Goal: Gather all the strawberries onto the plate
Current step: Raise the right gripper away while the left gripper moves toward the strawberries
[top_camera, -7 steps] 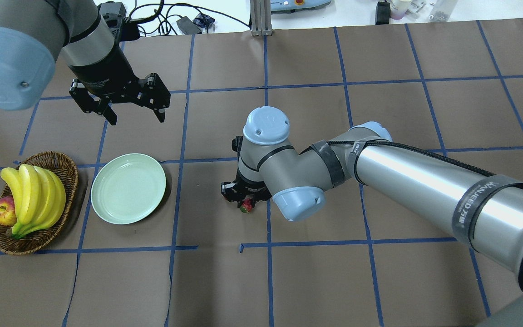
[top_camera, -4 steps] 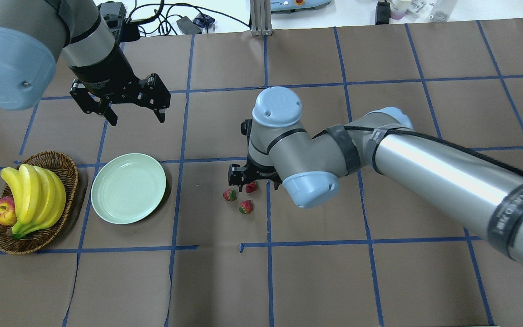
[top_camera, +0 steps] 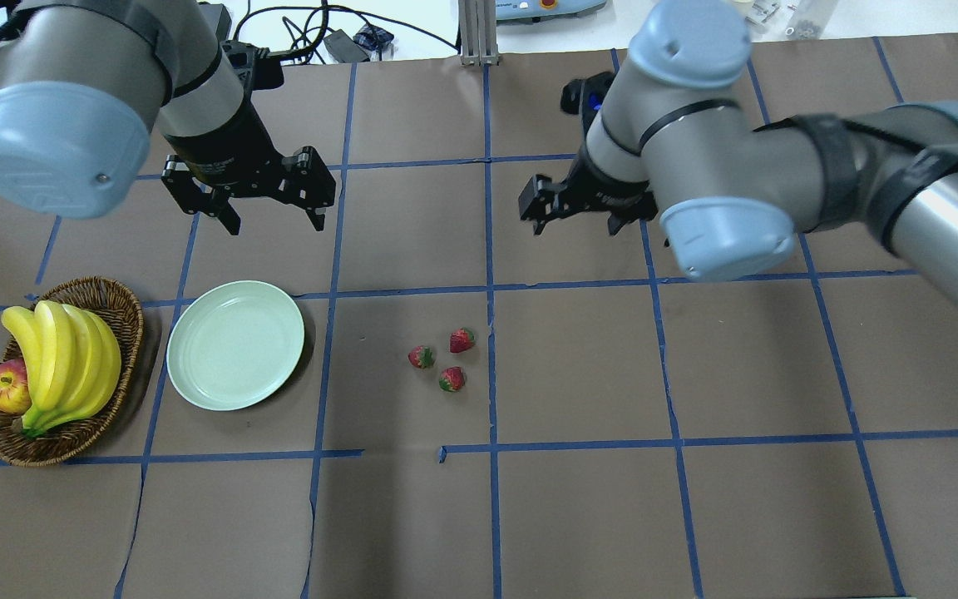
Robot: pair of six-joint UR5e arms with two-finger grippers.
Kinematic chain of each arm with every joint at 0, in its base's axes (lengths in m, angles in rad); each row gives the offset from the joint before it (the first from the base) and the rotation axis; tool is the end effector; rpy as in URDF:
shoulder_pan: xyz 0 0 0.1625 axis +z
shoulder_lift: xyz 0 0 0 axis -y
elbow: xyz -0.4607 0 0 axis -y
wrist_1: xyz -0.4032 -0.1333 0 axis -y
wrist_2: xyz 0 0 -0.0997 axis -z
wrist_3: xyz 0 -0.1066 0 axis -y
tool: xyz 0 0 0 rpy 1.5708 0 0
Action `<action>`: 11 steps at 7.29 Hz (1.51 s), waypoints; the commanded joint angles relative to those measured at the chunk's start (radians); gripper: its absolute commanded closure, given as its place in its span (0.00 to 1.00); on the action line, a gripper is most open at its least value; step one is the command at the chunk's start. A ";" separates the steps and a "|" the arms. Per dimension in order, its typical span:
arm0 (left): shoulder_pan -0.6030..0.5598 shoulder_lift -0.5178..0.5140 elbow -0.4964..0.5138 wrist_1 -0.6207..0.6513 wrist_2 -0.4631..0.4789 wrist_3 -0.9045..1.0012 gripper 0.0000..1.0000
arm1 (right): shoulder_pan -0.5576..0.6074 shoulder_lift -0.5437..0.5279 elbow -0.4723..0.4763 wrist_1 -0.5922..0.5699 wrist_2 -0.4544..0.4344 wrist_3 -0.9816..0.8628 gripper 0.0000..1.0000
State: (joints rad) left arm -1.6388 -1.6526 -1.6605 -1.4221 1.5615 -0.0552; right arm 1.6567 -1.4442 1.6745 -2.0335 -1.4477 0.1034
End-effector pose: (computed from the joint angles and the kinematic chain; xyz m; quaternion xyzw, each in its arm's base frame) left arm -0.1701 -0.5218 0.4440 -0.0063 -0.9999 -0.0117 0.0039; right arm 0.1949 -0.5574 0.4475 0.0015 0.9914 -0.1094 0.0718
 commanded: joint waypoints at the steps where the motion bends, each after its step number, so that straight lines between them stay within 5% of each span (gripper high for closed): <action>1: -0.010 0.001 -0.012 0.022 0.000 0.003 0.00 | -0.049 0.001 -0.049 0.006 -0.045 -0.053 0.11; 2: -0.010 0.001 -0.012 0.022 0.000 0.003 0.00 | -0.057 -0.011 0.049 -0.136 -0.160 -0.082 0.01; 3: -0.010 0.001 -0.013 0.022 0.000 0.002 0.00 | -0.057 -0.042 0.100 -0.105 -0.193 -0.088 0.00; 5: -0.010 -0.009 -0.016 0.022 0.000 -0.002 0.00 | -0.052 -0.097 -0.034 0.423 -0.192 -0.112 0.00; 6: -0.013 -0.018 -0.016 0.029 0.000 -0.005 0.00 | -0.054 -0.079 -0.139 0.604 -0.192 -0.143 0.00; 7: -0.024 -0.032 -0.018 0.054 0.000 -0.030 0.00 | -0.055 -0.074 -0.197 0.665 -0.198 -0.146 0.00; 10: -0.113 -0.128 -0.056 0.208 0.014 -0.179 0.00 | -0.049 -0.042 -0.196 0.433 -0.186 -0.139 0.00; 11: -0.163 -0.150 -0.147 0.365 0.043 -0.251 0.00 | -0.049 -0.047 -0.194 0.434 -0.160 -0.130 0.00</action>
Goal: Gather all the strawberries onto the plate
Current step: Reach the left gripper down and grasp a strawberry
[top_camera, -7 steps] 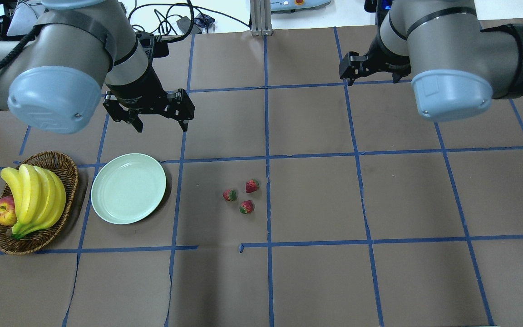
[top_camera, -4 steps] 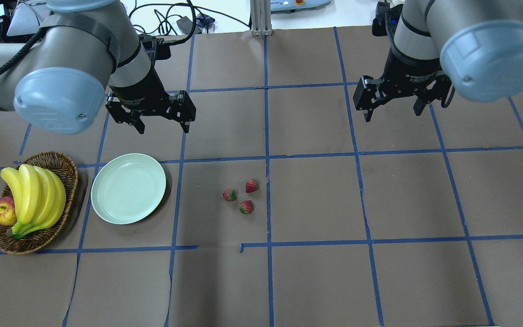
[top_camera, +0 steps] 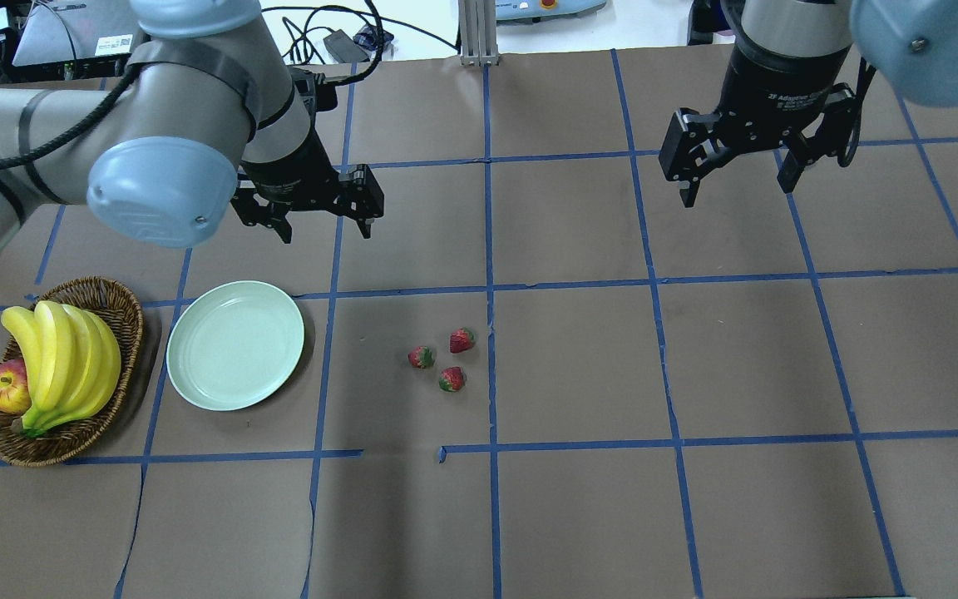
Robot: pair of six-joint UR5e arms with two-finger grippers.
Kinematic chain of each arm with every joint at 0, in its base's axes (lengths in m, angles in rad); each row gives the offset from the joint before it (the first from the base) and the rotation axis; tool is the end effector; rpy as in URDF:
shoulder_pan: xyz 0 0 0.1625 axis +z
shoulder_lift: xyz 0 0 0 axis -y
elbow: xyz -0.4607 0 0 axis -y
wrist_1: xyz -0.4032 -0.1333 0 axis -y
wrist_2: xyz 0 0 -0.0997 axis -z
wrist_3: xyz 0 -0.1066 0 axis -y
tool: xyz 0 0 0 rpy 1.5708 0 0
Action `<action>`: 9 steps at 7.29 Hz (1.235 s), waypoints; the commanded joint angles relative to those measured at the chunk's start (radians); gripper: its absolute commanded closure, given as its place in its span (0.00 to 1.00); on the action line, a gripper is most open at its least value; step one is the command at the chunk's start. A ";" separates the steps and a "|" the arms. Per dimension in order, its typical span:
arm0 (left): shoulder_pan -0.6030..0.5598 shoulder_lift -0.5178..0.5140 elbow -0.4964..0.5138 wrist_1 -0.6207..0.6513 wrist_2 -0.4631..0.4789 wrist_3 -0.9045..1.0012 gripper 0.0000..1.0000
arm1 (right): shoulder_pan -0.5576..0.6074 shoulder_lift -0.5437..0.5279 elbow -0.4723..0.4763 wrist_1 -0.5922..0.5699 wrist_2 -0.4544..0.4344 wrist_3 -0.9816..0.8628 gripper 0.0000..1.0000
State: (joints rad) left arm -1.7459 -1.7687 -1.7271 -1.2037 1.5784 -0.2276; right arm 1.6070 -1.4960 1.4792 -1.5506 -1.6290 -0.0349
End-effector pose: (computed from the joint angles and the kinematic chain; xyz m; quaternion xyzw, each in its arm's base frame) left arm -0.2297 -0.5380 0.3691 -0.0263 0.9996 -0.0071 0.0024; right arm 0.1464 -0.5320 0.5219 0.0356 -0.9989 -0.0017 0.0291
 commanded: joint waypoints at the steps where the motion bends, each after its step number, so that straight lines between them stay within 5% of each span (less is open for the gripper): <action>1: -0.066 -0.035 -0.183 0.277 0.014 -0.081 0.00 | 0.002 0.002 0.001 -0.031 0.052 0.013 0.00; 6: -0.075 -0.077 -0.353 0.387 -0.041 -0.078 0.07 | 0.007 0.005 0.003 -0.026 0.052 0.012 0.00; 8: -0.075 -0.101 -0.354 0.389 -0.049 -0.065 0.18 | 0.007 0.005 0.003 -0.025 0.052 0.012 0.00; 9: -0.075 -0.101 -0.351 0.389 -0.046 -0.059 0.49 | 0.007 0.005 0.003 -0.025 0.052 0.012 0.00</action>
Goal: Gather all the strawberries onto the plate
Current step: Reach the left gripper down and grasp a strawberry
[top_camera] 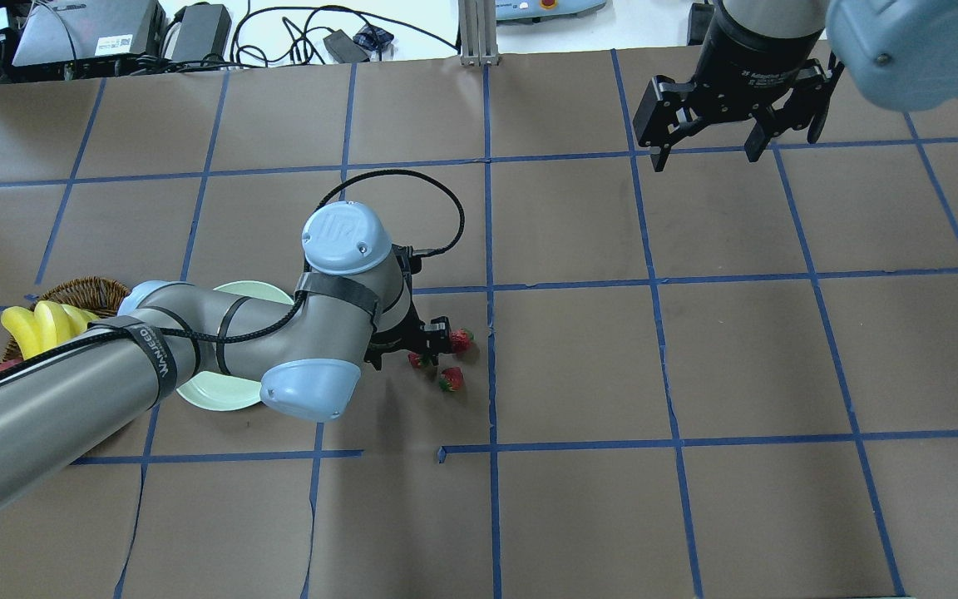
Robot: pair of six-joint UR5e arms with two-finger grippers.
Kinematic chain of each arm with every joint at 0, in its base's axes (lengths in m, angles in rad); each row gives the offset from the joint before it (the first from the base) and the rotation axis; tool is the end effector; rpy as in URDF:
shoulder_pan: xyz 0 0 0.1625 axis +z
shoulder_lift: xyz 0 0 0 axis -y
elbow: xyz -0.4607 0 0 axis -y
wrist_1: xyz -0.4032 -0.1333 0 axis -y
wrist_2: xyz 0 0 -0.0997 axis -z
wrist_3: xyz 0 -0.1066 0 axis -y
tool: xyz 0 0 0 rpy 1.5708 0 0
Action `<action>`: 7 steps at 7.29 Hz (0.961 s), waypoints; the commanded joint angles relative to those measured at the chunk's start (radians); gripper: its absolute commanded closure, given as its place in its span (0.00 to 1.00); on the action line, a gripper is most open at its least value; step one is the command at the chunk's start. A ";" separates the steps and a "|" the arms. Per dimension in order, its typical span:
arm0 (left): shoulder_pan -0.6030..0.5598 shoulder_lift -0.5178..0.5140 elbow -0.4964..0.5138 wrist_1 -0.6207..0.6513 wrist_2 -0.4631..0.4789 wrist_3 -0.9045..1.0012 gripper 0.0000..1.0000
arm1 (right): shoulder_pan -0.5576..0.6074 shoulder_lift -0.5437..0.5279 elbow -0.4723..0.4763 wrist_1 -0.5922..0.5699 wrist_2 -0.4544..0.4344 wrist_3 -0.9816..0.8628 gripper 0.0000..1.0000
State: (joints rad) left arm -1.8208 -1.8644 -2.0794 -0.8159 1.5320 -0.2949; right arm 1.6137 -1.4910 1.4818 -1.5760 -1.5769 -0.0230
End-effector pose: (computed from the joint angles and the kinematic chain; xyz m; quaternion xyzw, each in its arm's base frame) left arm -0.2589 -0.4584 0.2025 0.0229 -0.9993 -0.0280 0.0123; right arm 0.1557 -0.5349 0.5203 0.0329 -0.9994 0.0072 0.0030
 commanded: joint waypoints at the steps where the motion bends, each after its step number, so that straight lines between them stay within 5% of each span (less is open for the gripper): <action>1: 0.000 -0.007 0.001 0.001 -0.003 0.008 0.64 | 0.000 0.000 0.000 0.001 0.000 0.000 0.00; 2: 0.000 -0.010 0.002 0.003 -0.003 0.008 0.75 | 0.000 0.000 0.000 0.001 0.000 0.000 0.00; 3: 0.000 -0.012 0.021 0.003 0.002 0.013 0.98 | 0.000 0.000 0.000 0.001 0.000 0.000 0.00; 5: 0.030 0.016 0.065 -0.023 0.011 0.109 1.00 | 0.000 0.000 0.002 0.002 0.000 0.000 0.00; 7: 0.171 0.078 0.065 -0.162 0.135 0.235 1.00 | 0.000 0.000 0.002 0.002 0.000 0.000 0.00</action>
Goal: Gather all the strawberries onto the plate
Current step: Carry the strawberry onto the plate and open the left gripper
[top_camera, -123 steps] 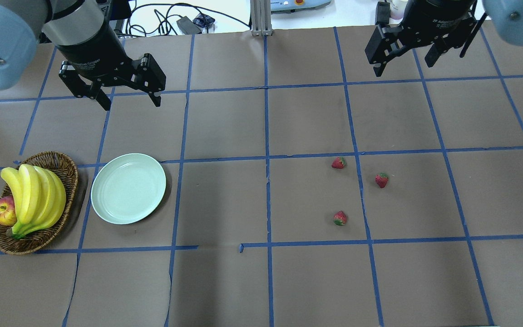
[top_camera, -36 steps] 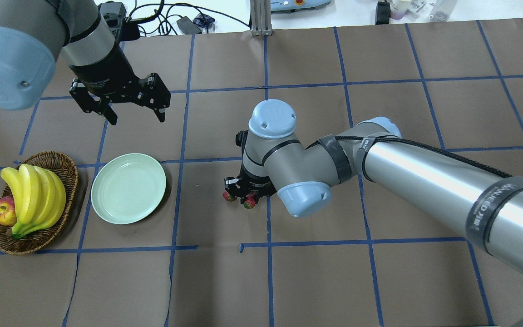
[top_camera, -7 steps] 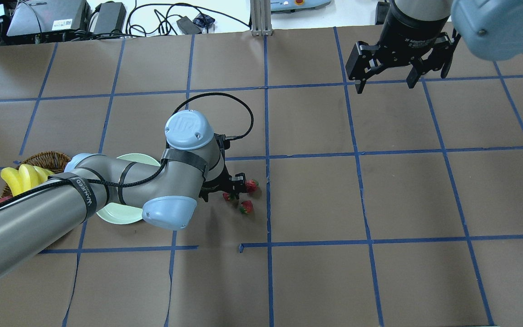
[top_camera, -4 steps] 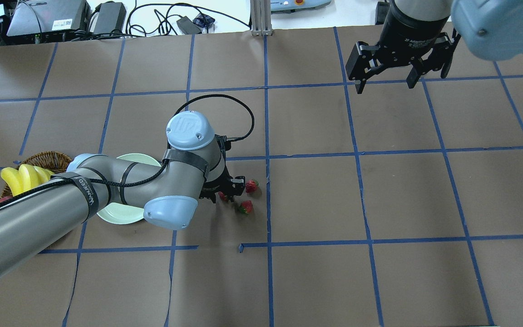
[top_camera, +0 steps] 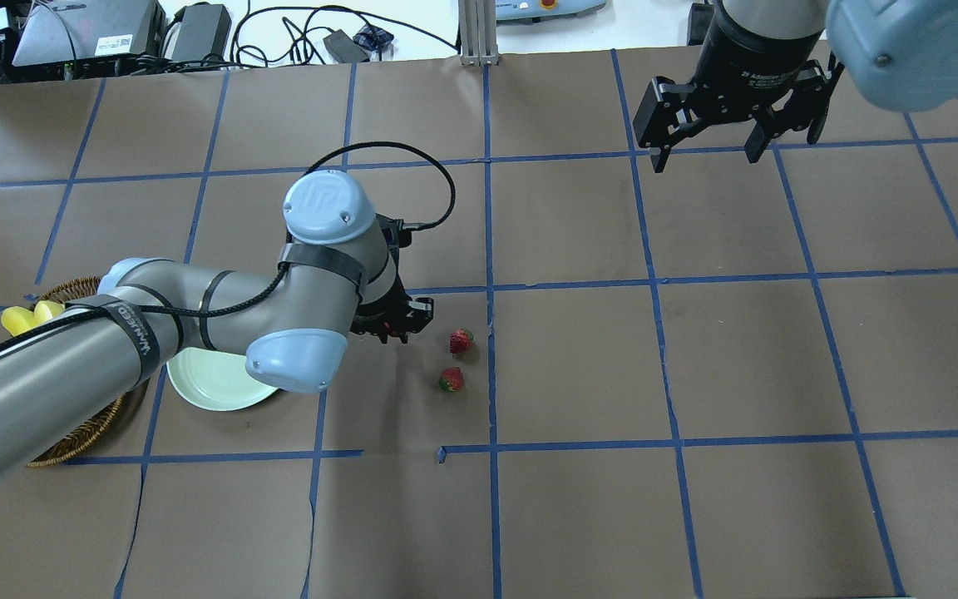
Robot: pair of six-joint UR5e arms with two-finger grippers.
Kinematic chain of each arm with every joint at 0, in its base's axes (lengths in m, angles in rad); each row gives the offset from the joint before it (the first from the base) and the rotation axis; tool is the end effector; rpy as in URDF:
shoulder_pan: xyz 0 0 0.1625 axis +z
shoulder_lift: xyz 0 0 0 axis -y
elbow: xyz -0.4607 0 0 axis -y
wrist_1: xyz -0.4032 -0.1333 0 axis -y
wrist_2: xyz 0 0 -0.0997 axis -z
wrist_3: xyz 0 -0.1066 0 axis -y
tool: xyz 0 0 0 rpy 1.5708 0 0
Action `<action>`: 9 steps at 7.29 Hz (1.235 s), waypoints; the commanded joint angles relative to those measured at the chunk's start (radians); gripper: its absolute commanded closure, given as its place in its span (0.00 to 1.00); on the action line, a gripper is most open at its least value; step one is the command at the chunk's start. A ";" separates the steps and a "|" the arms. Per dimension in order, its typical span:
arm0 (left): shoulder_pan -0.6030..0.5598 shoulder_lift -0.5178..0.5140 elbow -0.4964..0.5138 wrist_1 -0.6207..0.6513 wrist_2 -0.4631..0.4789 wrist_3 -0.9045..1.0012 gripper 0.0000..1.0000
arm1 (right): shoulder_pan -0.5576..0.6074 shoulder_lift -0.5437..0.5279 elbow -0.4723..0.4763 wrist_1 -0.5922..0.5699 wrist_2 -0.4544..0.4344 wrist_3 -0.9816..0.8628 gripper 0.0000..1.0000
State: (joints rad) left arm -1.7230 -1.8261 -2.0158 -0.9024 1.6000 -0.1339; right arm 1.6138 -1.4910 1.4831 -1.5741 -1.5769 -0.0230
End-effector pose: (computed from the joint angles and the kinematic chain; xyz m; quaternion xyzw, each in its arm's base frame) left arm -0.2077 -0.4951 0.2387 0.0094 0.9997 0.0137 0.0167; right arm 0.1558 -0.5346 0.5194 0.0330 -0.9994 0.0056 0.0030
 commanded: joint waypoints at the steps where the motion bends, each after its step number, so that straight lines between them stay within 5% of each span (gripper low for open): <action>1: 0.124 0.071 -0.007 -0.119 0.092 0.139 1.00 | 0.000 0.000 0.000 0.000 0.000 0.000 0.00; 2: 0.179 0.093 -0.015 -0.160 0.151 0.154 1.00 | 0.000 0.001 0.000 0.000 0.000 0.000 0.00; 3: 0.212 0.093 -0.049 -0.162 0.152 0.181 0.88 | 0.000 0.002 0.000 -0.001 0.000 0.000 0.00; 4: 0.212 0.081 -0.081 -0.161 0.152 0.175 0.34 | 0.000 0.002 -0.001 -0.001 0.000 0.000 0.00; 5: 0.212 0.090 -0.075 -0.161 0.147 0.181 0.00 | 0.000 0.002 0.000 -0.001 0.000 0.000 0.00; 7: 0.156 0.097 -0.063 -0.147 0.097 0.162 0.00 | 0.000 0.002 0.000 -0.001 0.000 0.000 0.00; 9: -0.023 0.062 -0.018 -0.075 0.015 0.088 0.00 | 0.000 0.000 0.000 0.000 0.000 0.000 0.00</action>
State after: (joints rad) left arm -1.6425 -1.7461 -2.0548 -1.0303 1.6576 0.0042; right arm 1.6137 -1.4899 1.4833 -1.5751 -1.5769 -0.0230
